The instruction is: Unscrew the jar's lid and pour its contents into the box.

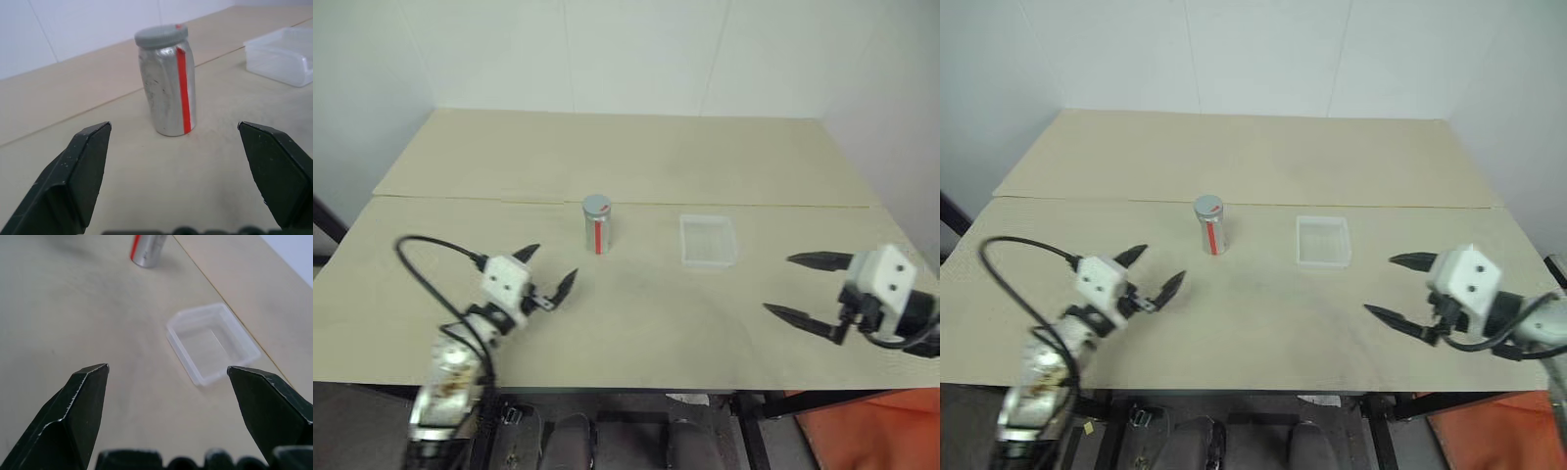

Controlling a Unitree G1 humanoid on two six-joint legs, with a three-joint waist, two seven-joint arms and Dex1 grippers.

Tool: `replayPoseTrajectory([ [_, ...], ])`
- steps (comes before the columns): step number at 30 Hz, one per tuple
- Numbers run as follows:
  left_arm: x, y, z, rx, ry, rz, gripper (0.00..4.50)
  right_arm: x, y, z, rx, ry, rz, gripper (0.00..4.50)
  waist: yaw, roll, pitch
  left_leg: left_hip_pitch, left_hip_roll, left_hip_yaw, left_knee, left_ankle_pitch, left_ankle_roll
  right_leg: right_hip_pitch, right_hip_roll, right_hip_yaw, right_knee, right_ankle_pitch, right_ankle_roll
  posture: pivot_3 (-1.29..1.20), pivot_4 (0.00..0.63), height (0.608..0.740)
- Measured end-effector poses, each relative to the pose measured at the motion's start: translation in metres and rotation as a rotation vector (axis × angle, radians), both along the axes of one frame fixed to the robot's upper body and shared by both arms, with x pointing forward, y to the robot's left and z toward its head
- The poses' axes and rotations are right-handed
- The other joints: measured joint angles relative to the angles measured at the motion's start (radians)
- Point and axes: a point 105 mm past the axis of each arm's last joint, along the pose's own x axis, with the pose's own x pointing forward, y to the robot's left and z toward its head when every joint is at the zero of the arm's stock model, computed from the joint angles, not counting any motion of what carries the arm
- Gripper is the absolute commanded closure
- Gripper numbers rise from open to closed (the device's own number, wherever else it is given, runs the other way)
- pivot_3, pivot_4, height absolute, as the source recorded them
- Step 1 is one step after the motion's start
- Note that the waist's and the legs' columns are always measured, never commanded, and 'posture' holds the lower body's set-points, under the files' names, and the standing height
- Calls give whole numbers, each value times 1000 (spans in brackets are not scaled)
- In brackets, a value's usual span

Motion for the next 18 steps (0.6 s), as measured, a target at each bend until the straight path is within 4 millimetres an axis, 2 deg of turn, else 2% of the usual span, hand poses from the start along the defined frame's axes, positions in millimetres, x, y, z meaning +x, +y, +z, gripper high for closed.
replayPoseTrajectory([
  [5,15,-15,-6,-35,-59,126,15,3,10,1,9,-7,21,0,0,0,0,0,0,0,0,0,1,0,0,0,0,0,0,0,150,740],
  [8,18,-20,-18,-91,-27,185,15,5,12,0,13,-8,17,0,-2,0,0,0,0,0,0,-1,1,0,0,0,0,0,0,0,150,740],
  [13,23,-26,-37,-76,11,197,15,8,13,5,15,-30,16,0,-1,0,0,0,0,0,0,-1,1,0,0,0,0,0,0,0,150,740],
  [18,41,-35,-27,-113,-34,219,15,11,16,10,14,-50,26,0,0,0,0,-1,-1,0,1,-1,1,0,0,0,-1,0,1,0,150,740],
])
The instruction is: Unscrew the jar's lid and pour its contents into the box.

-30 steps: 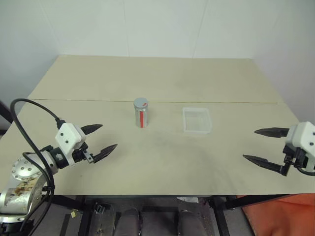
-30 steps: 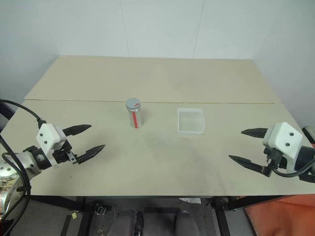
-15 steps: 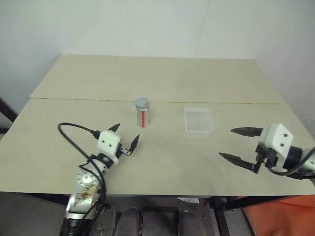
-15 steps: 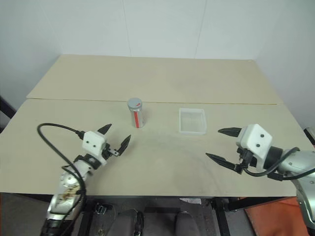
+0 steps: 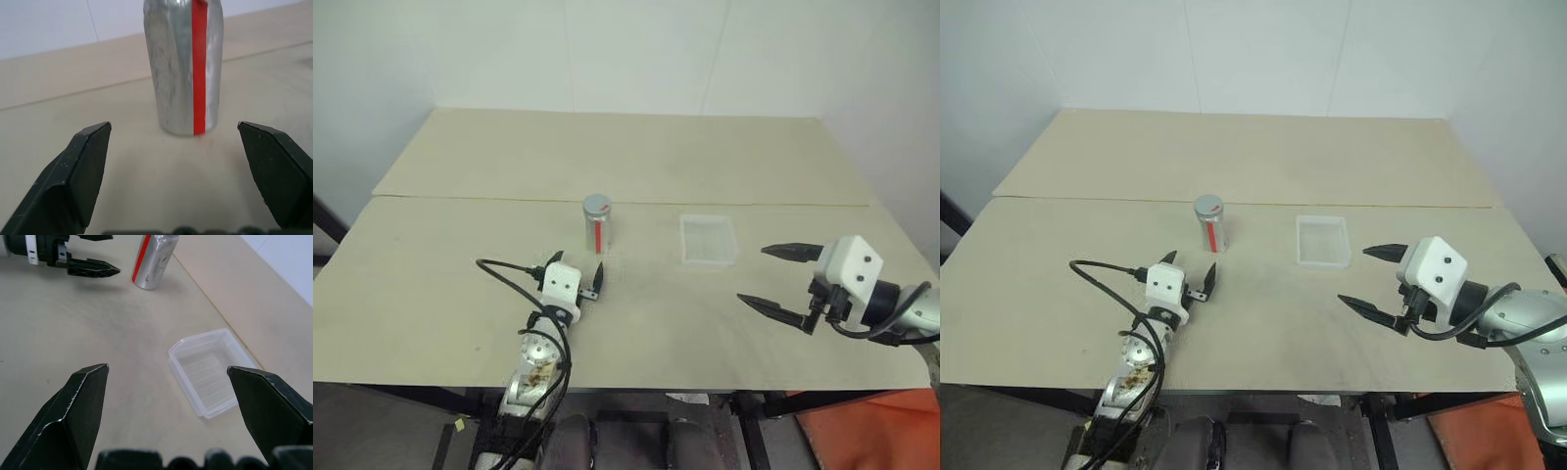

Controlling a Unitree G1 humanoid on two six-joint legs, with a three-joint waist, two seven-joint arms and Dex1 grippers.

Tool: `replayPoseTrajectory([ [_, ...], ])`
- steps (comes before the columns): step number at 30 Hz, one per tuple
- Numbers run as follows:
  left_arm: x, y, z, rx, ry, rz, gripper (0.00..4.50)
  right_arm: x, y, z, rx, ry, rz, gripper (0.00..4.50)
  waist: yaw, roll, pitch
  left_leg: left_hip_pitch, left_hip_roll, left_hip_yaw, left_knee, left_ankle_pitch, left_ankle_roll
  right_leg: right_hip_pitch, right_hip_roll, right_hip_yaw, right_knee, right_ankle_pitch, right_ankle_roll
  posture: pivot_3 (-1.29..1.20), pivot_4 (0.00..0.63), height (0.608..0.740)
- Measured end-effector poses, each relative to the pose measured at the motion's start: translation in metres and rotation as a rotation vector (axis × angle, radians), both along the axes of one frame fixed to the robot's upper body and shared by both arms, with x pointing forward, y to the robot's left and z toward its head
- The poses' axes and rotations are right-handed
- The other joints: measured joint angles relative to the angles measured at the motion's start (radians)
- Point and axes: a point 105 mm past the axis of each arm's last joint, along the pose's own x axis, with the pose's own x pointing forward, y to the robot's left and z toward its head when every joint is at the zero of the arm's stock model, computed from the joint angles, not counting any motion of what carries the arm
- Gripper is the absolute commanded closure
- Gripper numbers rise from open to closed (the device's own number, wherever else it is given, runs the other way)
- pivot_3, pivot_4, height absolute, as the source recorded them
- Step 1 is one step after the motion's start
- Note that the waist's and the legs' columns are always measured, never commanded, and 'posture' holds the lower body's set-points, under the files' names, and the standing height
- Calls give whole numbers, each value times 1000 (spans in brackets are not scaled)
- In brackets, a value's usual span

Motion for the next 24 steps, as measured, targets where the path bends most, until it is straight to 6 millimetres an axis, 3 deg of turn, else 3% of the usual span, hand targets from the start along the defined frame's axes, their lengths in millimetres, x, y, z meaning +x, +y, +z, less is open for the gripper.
replayPoseTrajectory([
  [17,43,-28,16,-79,-26,-11,15,4,4,3,-14,-13,13,0,0,-1,0,-2,-1,0,0,0,0,-1,0,-1,-1,0,1,0,150,740],
  [24,49,-29,8,-94,3,22,15,3,3,3,-14,-14,6,0,-1,-1,0,-2,-1,0,0,0,0,-1,0,-1,-1,0,1,0,150,740],
])
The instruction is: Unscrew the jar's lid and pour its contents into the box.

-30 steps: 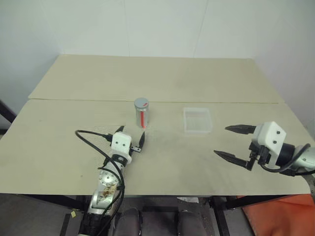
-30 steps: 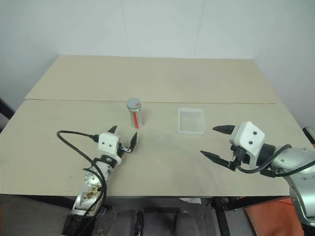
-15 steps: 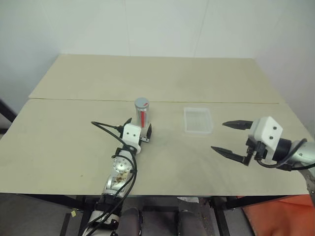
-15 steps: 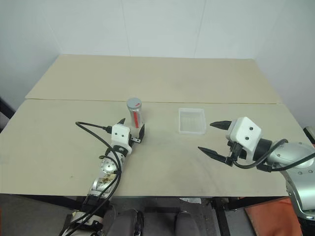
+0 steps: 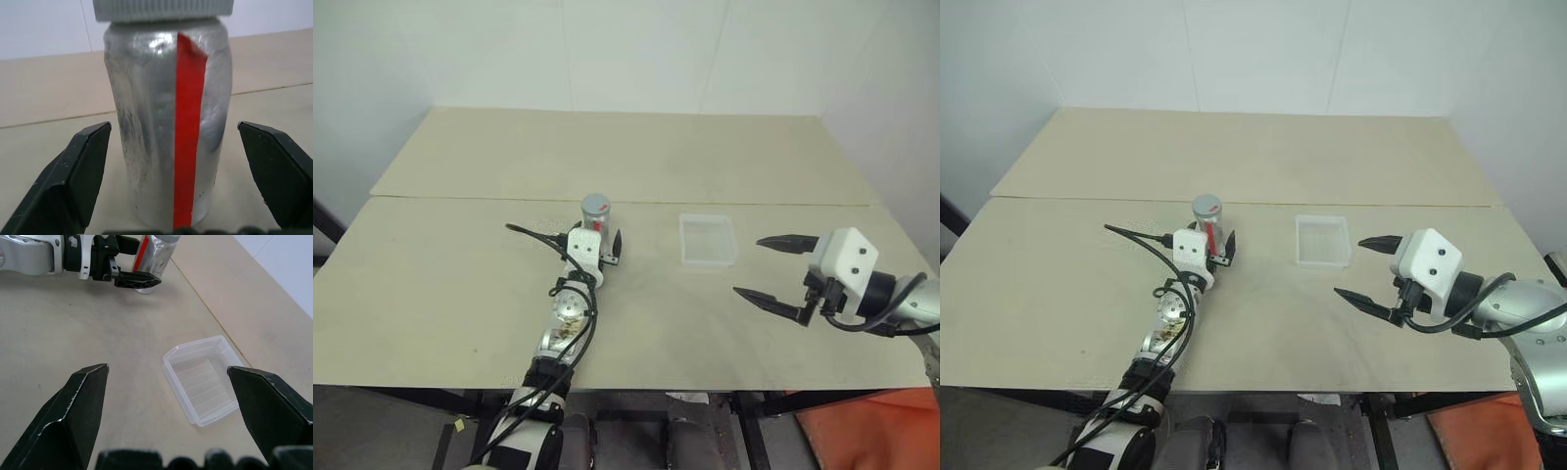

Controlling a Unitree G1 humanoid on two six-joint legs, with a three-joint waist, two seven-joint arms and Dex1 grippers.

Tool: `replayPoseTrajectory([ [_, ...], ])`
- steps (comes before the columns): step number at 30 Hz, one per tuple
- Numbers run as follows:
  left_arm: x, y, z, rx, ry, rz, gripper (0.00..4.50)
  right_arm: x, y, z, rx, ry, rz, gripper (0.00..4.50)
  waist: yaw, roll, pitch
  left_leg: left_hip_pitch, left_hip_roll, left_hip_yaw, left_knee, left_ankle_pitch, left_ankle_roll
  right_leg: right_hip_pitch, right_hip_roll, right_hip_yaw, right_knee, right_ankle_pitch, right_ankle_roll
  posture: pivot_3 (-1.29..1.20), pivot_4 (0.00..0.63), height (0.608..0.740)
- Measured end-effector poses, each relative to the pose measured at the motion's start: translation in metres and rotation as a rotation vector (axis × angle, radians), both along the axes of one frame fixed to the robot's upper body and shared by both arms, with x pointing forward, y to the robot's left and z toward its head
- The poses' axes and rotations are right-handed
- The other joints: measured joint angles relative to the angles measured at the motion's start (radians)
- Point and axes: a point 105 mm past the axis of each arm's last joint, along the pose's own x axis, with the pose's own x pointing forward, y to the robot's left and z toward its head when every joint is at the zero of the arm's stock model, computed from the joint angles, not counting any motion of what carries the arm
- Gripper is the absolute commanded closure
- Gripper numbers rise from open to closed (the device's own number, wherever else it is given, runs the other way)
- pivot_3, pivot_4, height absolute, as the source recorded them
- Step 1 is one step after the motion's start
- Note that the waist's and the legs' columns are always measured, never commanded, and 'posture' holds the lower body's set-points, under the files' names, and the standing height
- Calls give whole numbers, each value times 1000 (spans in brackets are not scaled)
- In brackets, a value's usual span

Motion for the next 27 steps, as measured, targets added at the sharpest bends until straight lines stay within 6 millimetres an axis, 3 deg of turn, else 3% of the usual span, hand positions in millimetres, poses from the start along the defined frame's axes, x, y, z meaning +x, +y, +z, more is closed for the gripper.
replayPoseTrajectory([
  [8,5,-5,10,-13,-47,5,15,-1,-1,-3,-1,9,-15,0,0,0,0,0,0,0,0,0,0,0,0,0,0,0,0,0,150,740],
  [11,6,-4,6,-8,-36,18,556,0,-2,-2,-3,9,-19,0,0,0,0,0,0,0,0,0,0,0,0,0,0,0,0,0,150,740],
  [15,7,0,7,-13,-37,37,1773,-2,-1,-3,-9,13,-18,0,0,0,0,-1,0,0,0,0,0,0,0,0,0,0,0,0,150,740],
  [16,7,0,7,-14,-37,37,1907,-2,-1,-4,-9,12,-18,0,0,0,0,0,0,0,0,0,0,0,0,0,0,0,0,0,150,740],
  [27,9,-6,10,-50,-32,-30,2243,-3,2,-1,-10,0,-21,0,0,0,0,-1,0,0,0,0,0,0,0,0,0,0,0,0,150,740],
])
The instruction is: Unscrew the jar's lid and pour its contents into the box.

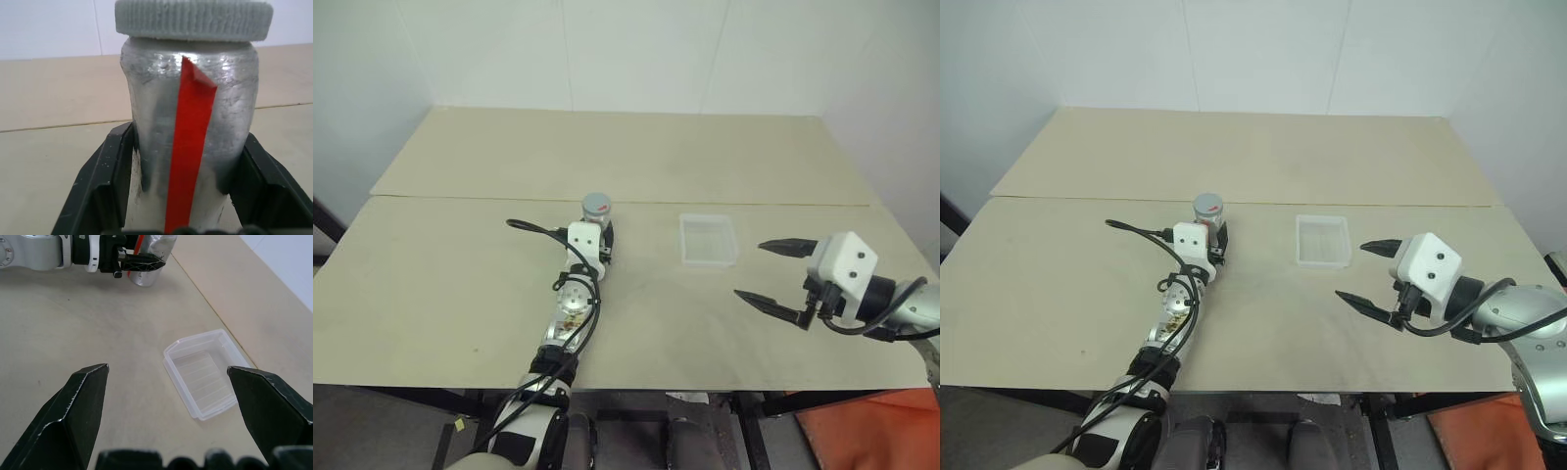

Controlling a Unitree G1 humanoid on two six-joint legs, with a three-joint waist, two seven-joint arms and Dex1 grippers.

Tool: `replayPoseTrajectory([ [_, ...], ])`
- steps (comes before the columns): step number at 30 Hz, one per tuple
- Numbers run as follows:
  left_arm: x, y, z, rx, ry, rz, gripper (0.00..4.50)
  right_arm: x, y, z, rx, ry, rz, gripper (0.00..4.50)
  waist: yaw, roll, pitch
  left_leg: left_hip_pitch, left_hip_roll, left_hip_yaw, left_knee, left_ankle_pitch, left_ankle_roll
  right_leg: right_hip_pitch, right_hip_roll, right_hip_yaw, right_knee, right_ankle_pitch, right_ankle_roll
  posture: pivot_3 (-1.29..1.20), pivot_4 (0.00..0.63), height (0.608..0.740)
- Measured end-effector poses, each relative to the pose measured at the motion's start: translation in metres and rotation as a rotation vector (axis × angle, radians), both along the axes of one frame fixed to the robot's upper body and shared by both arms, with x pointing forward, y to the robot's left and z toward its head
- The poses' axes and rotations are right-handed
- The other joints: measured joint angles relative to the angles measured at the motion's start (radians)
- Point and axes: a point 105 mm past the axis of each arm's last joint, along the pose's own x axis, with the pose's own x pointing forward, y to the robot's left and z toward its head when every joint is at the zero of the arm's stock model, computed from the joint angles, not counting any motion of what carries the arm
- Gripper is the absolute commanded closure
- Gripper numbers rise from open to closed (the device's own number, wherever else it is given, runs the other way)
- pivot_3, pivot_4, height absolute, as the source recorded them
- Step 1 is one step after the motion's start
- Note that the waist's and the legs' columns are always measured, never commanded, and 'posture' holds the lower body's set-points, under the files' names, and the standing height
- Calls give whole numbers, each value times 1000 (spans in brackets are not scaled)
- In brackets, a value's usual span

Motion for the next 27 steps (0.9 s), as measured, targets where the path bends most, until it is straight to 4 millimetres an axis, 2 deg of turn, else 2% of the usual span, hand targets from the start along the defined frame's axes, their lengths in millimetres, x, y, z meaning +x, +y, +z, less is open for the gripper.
replayPoseTrajectory([
  [2,-2,-5,8,-17,-25,-61,2422,0,1,2,2,-7,-6,0,0,0,0,0,0,0,0,0,0,0,0,0,0,0,0,0,150,740],
  [5,-9,-15,31,-51,-79,-179,2439,6,9,18,43,-65,-20,0,-4,0,0,0,0,0,0,0,0,-1,0,0,0,0,0,0,150,740],
  [7,-14,-20,45,-64,-100,-251,2439,10,19,29,96,-102,-12,0,-4,0,0,0,1,0,0,0,0,-1,1,0,0,0,0,0,150,740],
  [10,-23,-27,57,-31,-66,-396,2439,17,41,37,208,-114,-7,0,-10,0,0,0,1,0,0,0,0,-1,1,0,1,0,0,0,150,740],
  [15,-37,-32,62,64,23,-594,2439,26,63,35,316,-77,-26,0,-12,0,0,-2,0,-1,0,0,0,-2,1,0,1,0,0,0,150,740],
  [18,-51,-37,65,168,55,-739,2439,31,78,43,390,-89,-30,0,-13,0,1,-4,1,-1,0,0,0,-5,1,0,2,0,0,0,150,740],
  [23,-64,-49,72,231,34,-883,2439,38,102,47,494,-92,-62,0,-11,0,0,-6,1,0,0,0,0,-8,1,0,3,0,0,0,150,740],
  [27,-69,-52,74,236,11,-922,2439,41,107,43,539,-66,-101,0,-11,0,0,-9,0,0,1,0,0,-11,1,1,4,0,0,0,150,740],
])
